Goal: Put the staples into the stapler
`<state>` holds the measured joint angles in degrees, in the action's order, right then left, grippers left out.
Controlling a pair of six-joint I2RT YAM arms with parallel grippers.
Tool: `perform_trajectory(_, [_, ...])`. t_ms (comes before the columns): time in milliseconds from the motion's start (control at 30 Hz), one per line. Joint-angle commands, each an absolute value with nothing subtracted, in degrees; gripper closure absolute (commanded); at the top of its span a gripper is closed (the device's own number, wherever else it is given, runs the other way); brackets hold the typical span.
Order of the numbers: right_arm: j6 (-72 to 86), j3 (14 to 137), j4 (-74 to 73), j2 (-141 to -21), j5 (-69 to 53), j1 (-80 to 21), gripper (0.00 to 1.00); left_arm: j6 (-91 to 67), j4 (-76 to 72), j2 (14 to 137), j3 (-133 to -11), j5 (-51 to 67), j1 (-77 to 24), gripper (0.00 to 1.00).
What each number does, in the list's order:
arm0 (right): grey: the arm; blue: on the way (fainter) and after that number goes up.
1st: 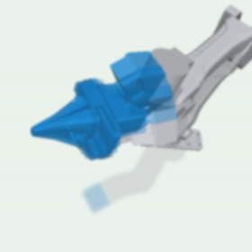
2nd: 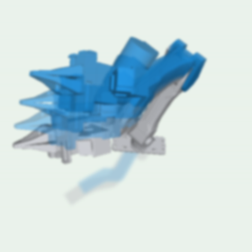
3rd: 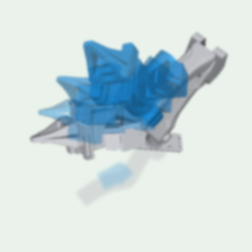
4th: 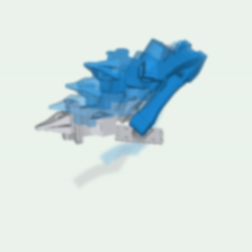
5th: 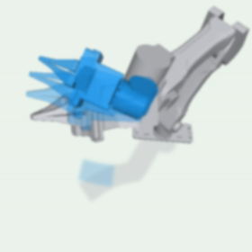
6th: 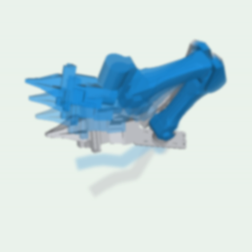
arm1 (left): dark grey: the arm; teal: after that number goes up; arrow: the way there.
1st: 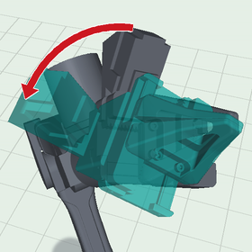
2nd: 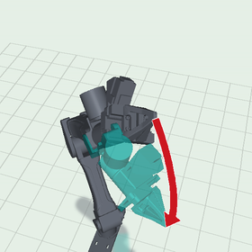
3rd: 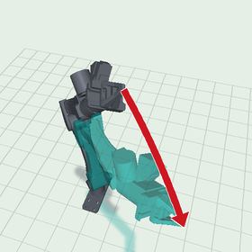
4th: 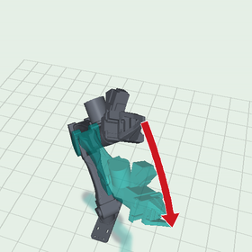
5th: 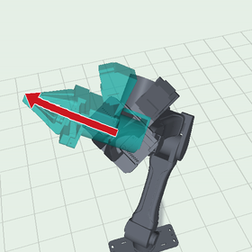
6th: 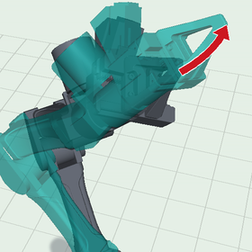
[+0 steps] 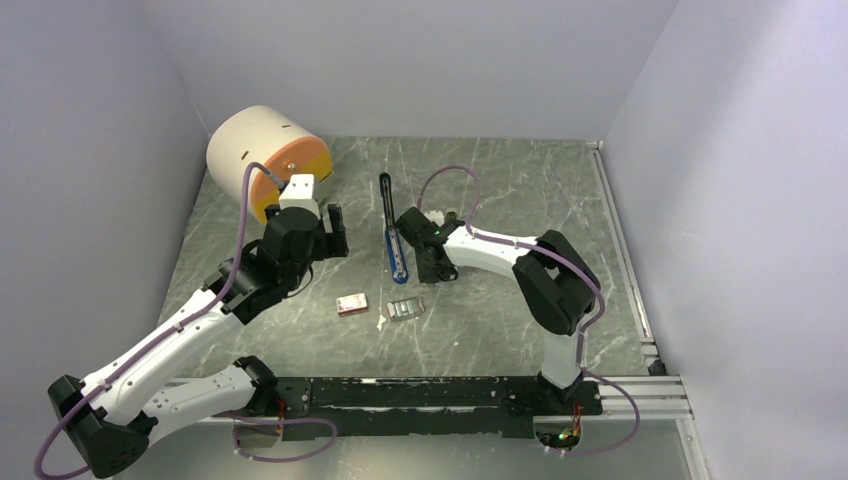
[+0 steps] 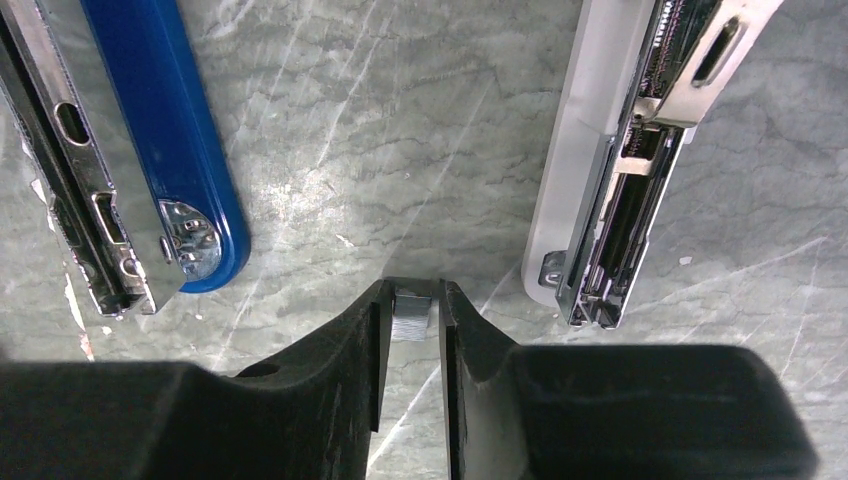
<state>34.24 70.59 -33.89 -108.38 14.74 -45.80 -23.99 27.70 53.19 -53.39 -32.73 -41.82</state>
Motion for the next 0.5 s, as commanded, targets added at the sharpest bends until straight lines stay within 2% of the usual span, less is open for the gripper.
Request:
perform_trajectory(0, [34.1,70.4,-34.6,-109.4,14.8,-45.5,0.73,-23.8,27.8,52.9,-53.1,-32.2,-41.5,0.15])
perform_trajectory(200, [34.0,69.4,-32.8,-108.8,12.9,-45.5,0.78,-23.8,27.9,52.9,-53.0,-32.2,-41.5,0.15])
perform_trajectory(467, [30.4,69.5,-32.1,-108.4,12.5,-45.5,0.79,-23.8,28.0,52.8,-53.1,-32.3,-41.5,0.15])
